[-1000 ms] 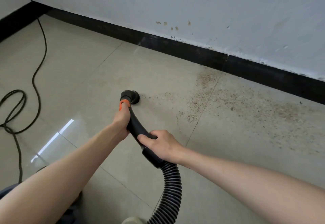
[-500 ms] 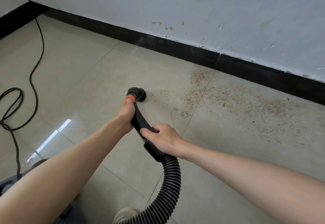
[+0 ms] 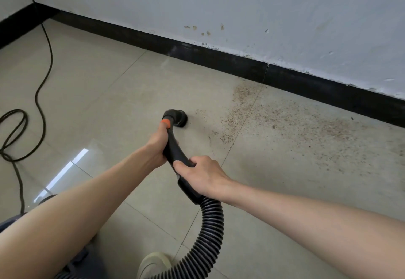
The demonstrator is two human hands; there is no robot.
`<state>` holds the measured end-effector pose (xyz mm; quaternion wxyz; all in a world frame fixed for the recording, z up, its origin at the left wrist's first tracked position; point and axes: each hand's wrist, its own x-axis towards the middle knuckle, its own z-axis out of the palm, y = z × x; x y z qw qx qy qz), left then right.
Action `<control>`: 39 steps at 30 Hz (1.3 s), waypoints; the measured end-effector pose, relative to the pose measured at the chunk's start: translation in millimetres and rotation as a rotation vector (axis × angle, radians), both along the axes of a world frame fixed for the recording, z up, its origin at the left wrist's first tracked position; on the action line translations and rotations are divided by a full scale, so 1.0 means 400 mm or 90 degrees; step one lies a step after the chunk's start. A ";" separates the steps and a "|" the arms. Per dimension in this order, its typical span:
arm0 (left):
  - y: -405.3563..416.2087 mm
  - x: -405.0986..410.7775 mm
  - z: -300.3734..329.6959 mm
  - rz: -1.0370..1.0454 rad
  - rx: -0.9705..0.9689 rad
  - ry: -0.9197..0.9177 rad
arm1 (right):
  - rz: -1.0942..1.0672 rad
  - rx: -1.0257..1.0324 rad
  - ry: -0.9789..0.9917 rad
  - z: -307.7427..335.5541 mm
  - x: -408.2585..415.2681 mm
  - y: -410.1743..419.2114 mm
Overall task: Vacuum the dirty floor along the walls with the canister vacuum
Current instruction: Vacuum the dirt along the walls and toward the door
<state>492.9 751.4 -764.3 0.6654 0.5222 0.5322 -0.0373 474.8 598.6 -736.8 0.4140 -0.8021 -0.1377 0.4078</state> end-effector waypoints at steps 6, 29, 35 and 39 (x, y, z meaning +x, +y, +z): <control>-0.012 0.010 0.002 0.006 0.016 -0.019 | -0.006 0.037 0.006 0.010 0.009 -0.020; -0.032 0.018 0.005 -0.024 -0.030 -0.012 | 0.001 -0.011 -0.028 0.022 0.021 -0.027; -0.034 0.081 0.013 -0.061 -0.027 -0.026 | -0.037 -0.013 -0.019 0.026 0.063 -0.025; -0.052 0.097 0.011 -0.106 -0.028 -0.015 | -0.047 -0.051 -0.040 0.028 0.055 -0.033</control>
